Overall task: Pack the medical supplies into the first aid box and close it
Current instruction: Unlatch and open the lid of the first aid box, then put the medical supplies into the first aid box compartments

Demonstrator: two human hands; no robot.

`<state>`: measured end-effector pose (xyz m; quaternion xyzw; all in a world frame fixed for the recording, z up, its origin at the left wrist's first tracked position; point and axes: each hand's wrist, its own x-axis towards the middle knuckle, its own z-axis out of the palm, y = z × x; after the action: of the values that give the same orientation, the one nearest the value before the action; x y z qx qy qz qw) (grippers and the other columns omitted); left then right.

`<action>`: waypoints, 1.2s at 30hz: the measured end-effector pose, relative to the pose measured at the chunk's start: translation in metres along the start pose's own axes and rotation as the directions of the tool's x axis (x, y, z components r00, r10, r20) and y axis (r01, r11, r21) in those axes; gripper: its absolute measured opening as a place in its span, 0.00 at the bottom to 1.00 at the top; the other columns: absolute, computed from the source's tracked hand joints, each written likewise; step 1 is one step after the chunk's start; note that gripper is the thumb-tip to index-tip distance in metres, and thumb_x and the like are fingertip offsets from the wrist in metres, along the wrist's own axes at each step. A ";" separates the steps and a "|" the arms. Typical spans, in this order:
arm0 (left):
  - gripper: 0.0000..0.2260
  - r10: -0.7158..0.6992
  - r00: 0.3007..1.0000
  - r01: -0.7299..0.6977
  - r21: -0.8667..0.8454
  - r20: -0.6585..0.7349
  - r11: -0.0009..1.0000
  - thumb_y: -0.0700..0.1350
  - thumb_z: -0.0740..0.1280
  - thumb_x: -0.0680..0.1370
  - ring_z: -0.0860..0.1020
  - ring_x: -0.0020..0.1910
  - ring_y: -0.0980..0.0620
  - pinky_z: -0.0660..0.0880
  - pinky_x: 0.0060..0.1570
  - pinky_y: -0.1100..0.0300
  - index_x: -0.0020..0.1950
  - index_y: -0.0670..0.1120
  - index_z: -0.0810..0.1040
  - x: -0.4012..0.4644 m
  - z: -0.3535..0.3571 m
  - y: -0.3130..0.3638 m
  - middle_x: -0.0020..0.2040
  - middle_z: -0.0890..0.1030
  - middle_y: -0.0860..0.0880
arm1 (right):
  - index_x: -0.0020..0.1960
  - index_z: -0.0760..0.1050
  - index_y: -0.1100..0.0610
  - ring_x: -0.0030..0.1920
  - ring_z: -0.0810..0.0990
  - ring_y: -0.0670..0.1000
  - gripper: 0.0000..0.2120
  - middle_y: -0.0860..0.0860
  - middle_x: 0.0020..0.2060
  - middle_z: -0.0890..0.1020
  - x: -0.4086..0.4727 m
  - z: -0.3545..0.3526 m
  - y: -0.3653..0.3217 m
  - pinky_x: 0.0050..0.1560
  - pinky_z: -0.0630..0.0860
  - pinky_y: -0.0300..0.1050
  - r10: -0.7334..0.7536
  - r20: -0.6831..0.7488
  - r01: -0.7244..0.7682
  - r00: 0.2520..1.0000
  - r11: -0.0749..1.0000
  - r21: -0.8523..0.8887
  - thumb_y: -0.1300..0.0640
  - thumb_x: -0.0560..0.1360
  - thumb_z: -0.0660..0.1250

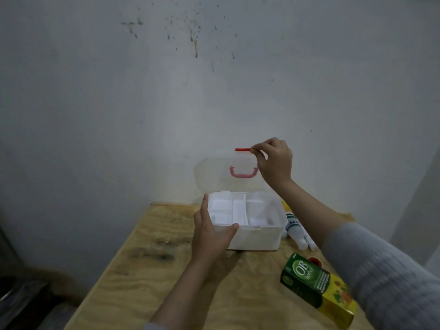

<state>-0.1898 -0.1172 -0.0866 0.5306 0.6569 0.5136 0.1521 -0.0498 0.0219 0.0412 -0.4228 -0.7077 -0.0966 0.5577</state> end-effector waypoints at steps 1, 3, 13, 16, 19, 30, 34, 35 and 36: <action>0.46 -0.008 1.000 0.008 0.000 0.002 1.000 0.60 0.73 0.67 0.66 0.66 0.50 0.75 0.54 0.53 0.74 0.64 0.44 0.000 0.000 0.000 0.72 0.59 0.52 | 0.43 0.84 0.55 0.39 0.77 0.58 0.04 0.55 0.36 0.81 0.002 0.006 0.003 0.40 0.68 0.48 0.036 0.027 -0.036 0.999 0.999 -0.008 0.57 0.70 0.72; 0.45 -0.020 1.000 0.020 0.000 0.006 1.000 0.60 0.73 0.68 0.66 0.66 0.51 0.75 0.54 0.53 0.73 0.64 0.45 0.000 0.002 0.000 0.72 0.59 0.53 | 0.44 0.84 0.55 0.42 0.77 0.60 0.04 0.56 0.38 0.82 0.004 0.016 0.008 0.41 0.69 0.50 0.085 0.075 -0.083 0.993 0.996 -0.030 0.57 0.71 0.71; 0.43 -0.025 0.999 0.025 -0.010 0.029 1.000 0.59 0.73 0.68 0.66 0.60 0.53 0.74 0.48 0.56 0.73 0.65 0.47 0.001 0.002 -0.004 0.70 0.59 0.53 | 0.55 0.81 0.53 0.53 0.78 0.58 0.11 0.55 0.52 0.83 -0.014 -0.009 0.027 0.55 0.74 0.52 0.189 0.276 -0.191 0.942 0.981 -0.022 0.60 0.76 0.64; 0.44 -0.060 0.998 0.060 0.002 0.033 0.998 0.59 0.73 0.68 0.67 0.64 0.49 0.74 0.50 0.54 0.75 0.62 0.48 0.002 0.004 -0.006 0.70 0.58 0.53 | 0.51 0.83 0.56 0.46 0.80 0.53 0.09 0.55 0.49 0.84 -0.027 -0.040 0.034 0.49 0.74 0.43 0.212 0.298 -0.231 0.931 0.972 0.030 0.63 0.74 0.66; 0.45 -0.080 0.996 0.080 0.005 0.033 0.997 0.60 0.73 0.68 0.66 0.66 0.48 0.73 0.53 0.53 0.76 0.58 0.48 0.003 0.007 -0.008 0.71 0.57 0.52 | 0.48 0.83 0.57 0.39 0.79 0.48 0.07 0.53 0.46 0.85 -0.046 -0.071 0.047 0.45 0.73 0.39 0.283 0.394 -0.295 0.875 0.955 -0.031 0.62 0.73 0.67; 0.44 -0.085 0.996 0.085 0.027 0.003 0.996 0.59 0.72 0.69 0.63 0.70 0.47 0.69 0.59 0.53 0.77 0.50 0.51 0.004 0.013 -0.011 0.74 0.56 0.50 | 0.47 0.79 0.56 0.39 0.75 0.49 0.13 0.51 0.40 0.80 -0.142 -0.092 0.087 0.35 0.70 0.40 0.512 0.613 -0.328 0.602 0.859 -0.394 0.52 0.65 0.75; 0.44 -0.039 0.999 0.039 0.035 0.005 0.999 0.59 0.71 0.71 0.56 0.75 0.49 0.62 0.65 0.56 0.78 0.49 0.49 0.002 0.013 -0.012 0.78 0.50 0.53 | 0.46 0.73 0.56 0.42 0.76 0.51 0.11 0.51 0.40 0.76 -0.150 -0.084 0.084 0.37 0.71 0.42 0.530 0.584 -0.368 0.615 0.848 -0.383 0.53 0.67 0.71; 0.44 -0.029 1.000 0.029 0.033 0.008 0.999 0.59 0.70 0.71 0.54 0.76 0.50 0.60 0.65 0.57 0.78 0.49 0.48 0.002 0.014 -0.013 0.79 0.48 0.53 | 0.46 0.74 0.57 0.42 0.76 0.52 0.10 0.51 0.38 0.76 -0.151 -0.082 0.084 0.38 0.71 0.43 0.542 0.565 -0.381 0.622 0.840 -0.386 0.54 0.68 0.70; 0.44 -0.025 1.000 0.025 0.031 0.012 0.999 0.59 0.70 0.72 0.53 0.76 0.51 0.59 0.65 0.58 0.78 0.49 0.48 0.002 0.014 -0.013 0.79 0.48 0.54 | 0.45 0.75 0.58 0.41 0.76 0.52 0.09 0.51 0.36 0.75 -0.151 -0.080 0.084 0.38 0.70 0.42 0.551 0.537 -0.396 0.639 0.834 -0.384 0.55 0.68 0.69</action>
<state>-0.1875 -0.1077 -0.1027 0.5277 0.6704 0.4983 0.1544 0.0699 -0.0484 -0.0896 -0.6631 -0.6986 0.1190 0.2411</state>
